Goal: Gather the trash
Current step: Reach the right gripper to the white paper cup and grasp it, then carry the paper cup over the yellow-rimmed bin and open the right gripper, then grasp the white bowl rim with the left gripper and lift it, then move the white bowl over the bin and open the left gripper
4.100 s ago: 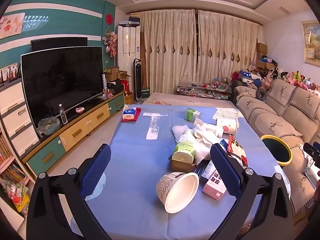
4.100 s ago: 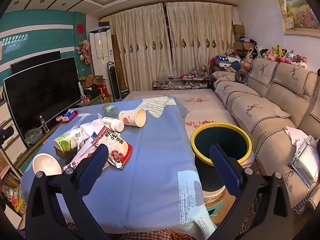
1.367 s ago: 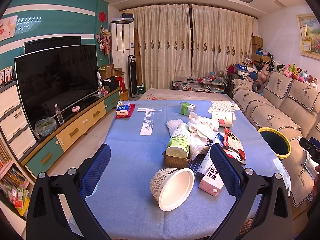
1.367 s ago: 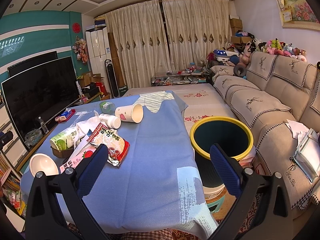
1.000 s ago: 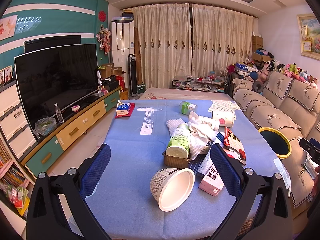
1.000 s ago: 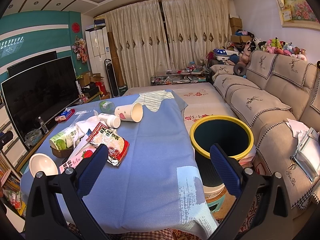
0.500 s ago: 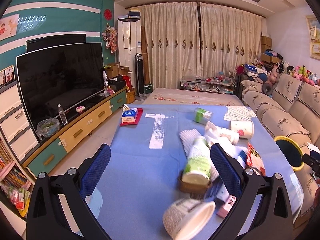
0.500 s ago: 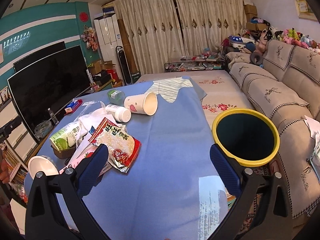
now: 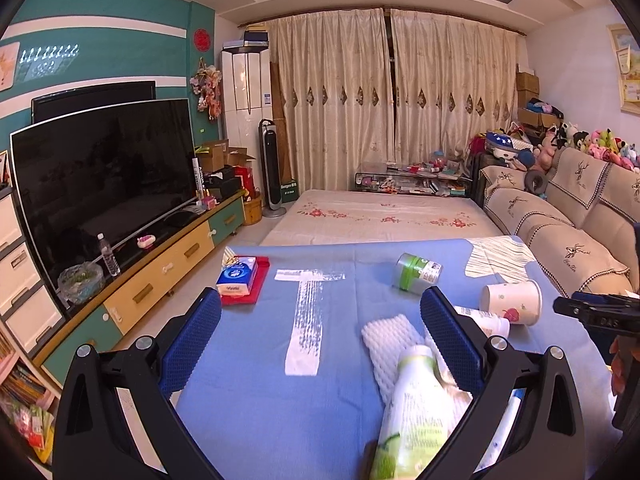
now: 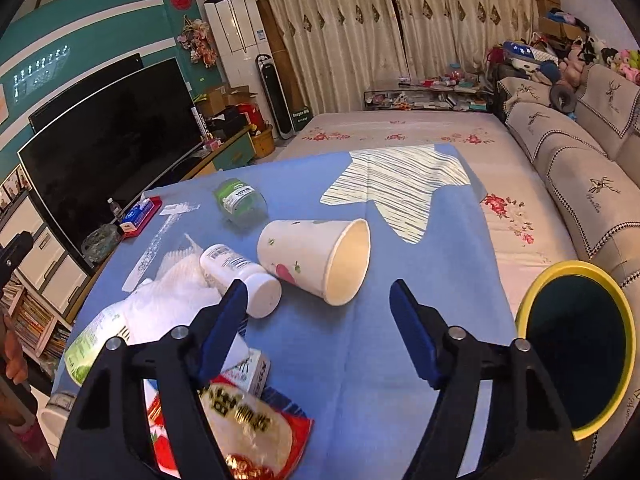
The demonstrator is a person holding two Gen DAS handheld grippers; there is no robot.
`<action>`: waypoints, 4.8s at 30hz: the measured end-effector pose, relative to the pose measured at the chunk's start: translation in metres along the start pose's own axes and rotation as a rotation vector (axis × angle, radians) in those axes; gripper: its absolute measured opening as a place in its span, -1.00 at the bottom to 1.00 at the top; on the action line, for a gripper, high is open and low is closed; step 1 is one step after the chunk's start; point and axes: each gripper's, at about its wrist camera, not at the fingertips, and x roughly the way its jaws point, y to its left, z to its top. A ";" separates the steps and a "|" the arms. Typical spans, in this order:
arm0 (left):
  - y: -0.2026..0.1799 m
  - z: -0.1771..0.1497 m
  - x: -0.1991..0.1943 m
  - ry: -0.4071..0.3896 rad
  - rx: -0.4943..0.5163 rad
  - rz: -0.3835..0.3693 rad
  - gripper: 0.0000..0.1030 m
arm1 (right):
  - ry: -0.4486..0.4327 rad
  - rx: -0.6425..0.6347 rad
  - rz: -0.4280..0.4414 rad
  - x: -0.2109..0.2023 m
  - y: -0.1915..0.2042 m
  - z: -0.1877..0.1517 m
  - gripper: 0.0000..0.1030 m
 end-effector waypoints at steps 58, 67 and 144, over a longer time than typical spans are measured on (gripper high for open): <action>-0.003 0.005 -0.071 -0.051 0.034 0.045 0.90 | 0.260 0.345 -0.490 0.029 -0.251 -0.069 -0.61; -0.006 -0.030 -0.113 0.013 0.082 0.022 0.90 | 0.068 0.296 -0.407 -0.048 -0.196 -0.078 -0.39; -0.589 -0.053 0.086 0.481 0.615 -0.656 -0.89 | -0.139 0.448 -0.523 -0.198 -0.233 -0.183 -0.21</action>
